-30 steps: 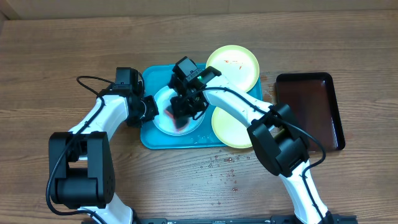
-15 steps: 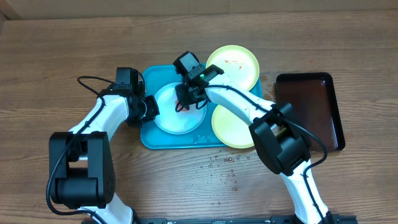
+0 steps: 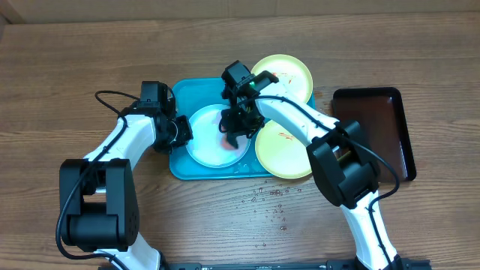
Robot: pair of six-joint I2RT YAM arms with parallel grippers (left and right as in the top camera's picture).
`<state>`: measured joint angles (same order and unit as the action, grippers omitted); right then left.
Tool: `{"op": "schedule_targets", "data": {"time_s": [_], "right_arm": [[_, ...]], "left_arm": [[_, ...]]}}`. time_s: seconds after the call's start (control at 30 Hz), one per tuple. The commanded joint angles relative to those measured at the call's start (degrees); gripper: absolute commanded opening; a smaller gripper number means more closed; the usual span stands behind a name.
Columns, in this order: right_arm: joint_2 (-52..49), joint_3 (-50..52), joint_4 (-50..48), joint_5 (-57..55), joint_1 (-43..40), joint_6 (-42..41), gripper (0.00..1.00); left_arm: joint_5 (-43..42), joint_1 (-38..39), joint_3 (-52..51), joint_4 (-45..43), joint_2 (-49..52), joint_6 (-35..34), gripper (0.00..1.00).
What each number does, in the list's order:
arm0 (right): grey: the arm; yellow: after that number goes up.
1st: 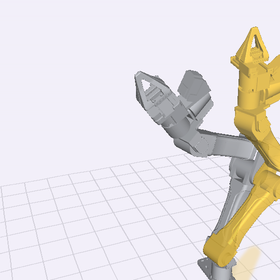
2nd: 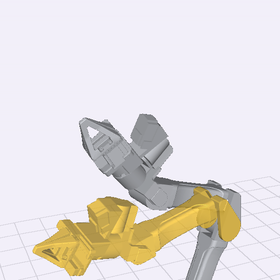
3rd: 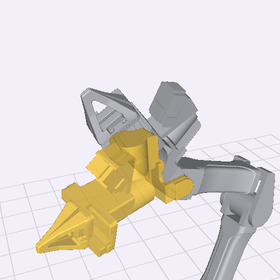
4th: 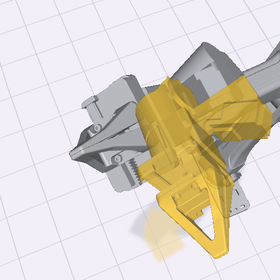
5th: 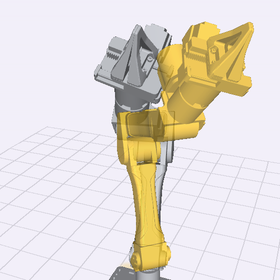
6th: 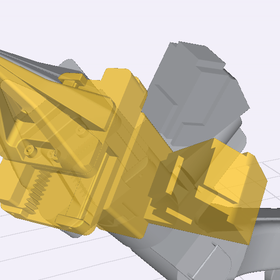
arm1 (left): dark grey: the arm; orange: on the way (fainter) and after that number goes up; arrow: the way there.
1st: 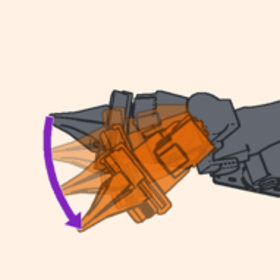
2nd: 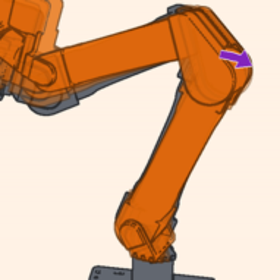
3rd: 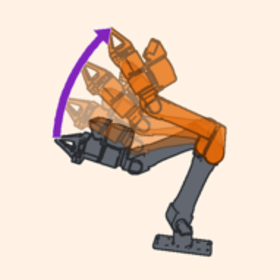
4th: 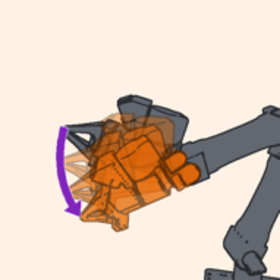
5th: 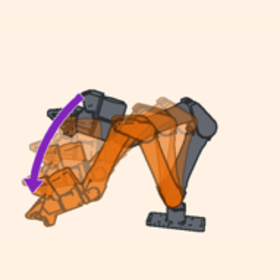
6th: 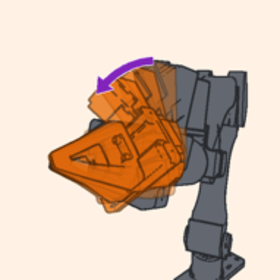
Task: Clean dirty plates on tray and stack at the side
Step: 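Scrub the white plate with the sponge while the left gripper holds it, then lift the sponge away and tilt the white plate up with the left gripper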
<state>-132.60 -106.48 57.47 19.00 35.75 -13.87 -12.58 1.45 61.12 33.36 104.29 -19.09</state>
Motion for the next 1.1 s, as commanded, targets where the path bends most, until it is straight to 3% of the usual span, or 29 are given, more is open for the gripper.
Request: {"op": "schedule_targets", "data": {"time_s": [0.0,0.2,0.33,0.53,0.7,0.9,1.07], "right_arm": [[-0.2,0.2,-0.7,19.7,0.2,4.2,0.04],[0.1,-5.1,-0.5,32.6,-5.9,4.8,0.04],[1.9,-10.6,2.2,33.1,-11.1,4.7,0.04],[7.5,-19.9,12.9,18.9,-18.9,4.7,0.04],[13.4,-21.9,19.3,5.7,-24.4,4.7,0.04],[15.8,-21.9,25.0,-0.2,-30.1,4.8,0.04],[15.8,-21.9,26.7,-0.2,-32.3,5.3,0.04]], "left_arm": [[1.4,-0.5,2.9,1.1,-0.5,3.0,0.04],[2.3,-0.4,8.4,5.4,-0.5,7.6,0.04],[6.4,-0.2,12.7,9.9,-0.6,8.9,0.04],[12.5,-0.2,17.6,16.2,-2.0,8.9,0.04],[20.0,1.6,19.9,19.8,-5.6,8.9,0.04],[34.9,9.0,20.3,21.3,-11.8,9.3,0.04],[57.8,19.7,20.3,21.9,-13.3,8.8,0.04]]}}
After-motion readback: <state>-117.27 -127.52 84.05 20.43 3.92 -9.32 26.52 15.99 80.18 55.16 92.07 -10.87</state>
